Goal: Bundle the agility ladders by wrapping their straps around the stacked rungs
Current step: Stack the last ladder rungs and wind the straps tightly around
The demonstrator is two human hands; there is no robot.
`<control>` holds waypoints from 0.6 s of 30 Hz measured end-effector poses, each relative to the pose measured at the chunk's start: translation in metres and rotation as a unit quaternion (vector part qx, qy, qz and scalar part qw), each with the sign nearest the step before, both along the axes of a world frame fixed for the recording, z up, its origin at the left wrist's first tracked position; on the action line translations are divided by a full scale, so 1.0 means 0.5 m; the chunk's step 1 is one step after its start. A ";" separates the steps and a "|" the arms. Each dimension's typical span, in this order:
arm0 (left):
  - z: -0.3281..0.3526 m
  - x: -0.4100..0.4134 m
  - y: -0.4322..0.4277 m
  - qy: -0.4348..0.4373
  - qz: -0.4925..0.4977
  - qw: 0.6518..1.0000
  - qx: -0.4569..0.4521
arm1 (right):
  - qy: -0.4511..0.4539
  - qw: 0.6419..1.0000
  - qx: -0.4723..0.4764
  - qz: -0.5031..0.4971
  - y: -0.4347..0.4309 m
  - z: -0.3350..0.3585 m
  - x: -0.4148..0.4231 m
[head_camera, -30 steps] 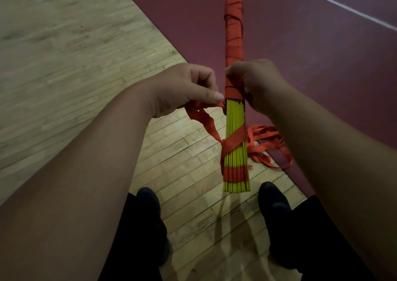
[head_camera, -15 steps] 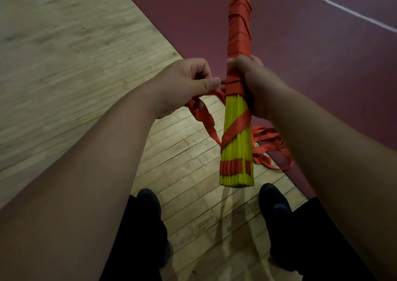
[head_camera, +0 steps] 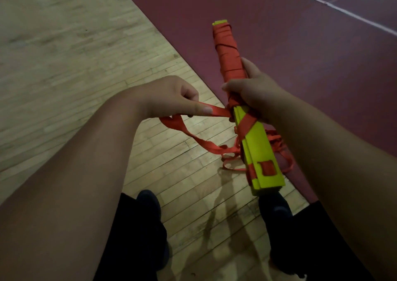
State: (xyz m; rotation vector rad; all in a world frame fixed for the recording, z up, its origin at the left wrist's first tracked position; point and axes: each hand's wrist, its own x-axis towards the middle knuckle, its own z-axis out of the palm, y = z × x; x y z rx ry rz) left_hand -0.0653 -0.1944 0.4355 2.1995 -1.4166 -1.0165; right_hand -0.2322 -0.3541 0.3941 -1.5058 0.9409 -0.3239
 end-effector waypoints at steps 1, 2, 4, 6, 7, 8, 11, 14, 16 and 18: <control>0.007 0.005 0.006 0.005 0.001 1.000 0.002 | 0.016 1.000 -0.024 0.009 -0.001 0.000 -0.004; 0.012 0.010 0.012 0.002 0.000 1.000 0.010 | 0.033 0.998 -0.051 0.020 -0.003 -0.001 -0.008; 0.015 0.023 0.023 -0.026 0.001 0.999 0.046 | 0.062 0.992 -0.100 0.041 -0.003 -0.001 -0.017; 0.007 0.037 0.030 -0.083 0.017 0.993 0.080 | 0.075 0.989 -0.114 0.049 -0.002 -0.002 -0.023; 0.001 0.042 0.031 -0.115 0.029 0.989 0.085 | 0.077 0.990 -0.108 0.049 -0.002 -0.001 -0.026; -0.007 0.044 0.030 -0.148 0.042 0.984 0.087 | 0.077 0.991 -0.098 0.046 -0.001 -0.001 -0.028; -0.021 0.032 0.020 -0.244 0.068 0.962 0.102 | 0.068 0.993 -0.083 0.041 0.003 0.000 -0.028; -0.039 0.041 0.008 -0.353 0.156 0.919 0.077 | 0.052 0.996 -0.059 0.042 0.008 0.004 -0.023; -0.055 0.062 0.000 -0.319 0.263 0.910 0.013 | 0.050 0.996 -0.059 0.048 0.014 0.008 -0.018; -0.065 0.074 -0.006 -0.166 0.378 0.908 -0.072 | 0.048 0.996 -0.056 0.052 0.019 0.009 -0.012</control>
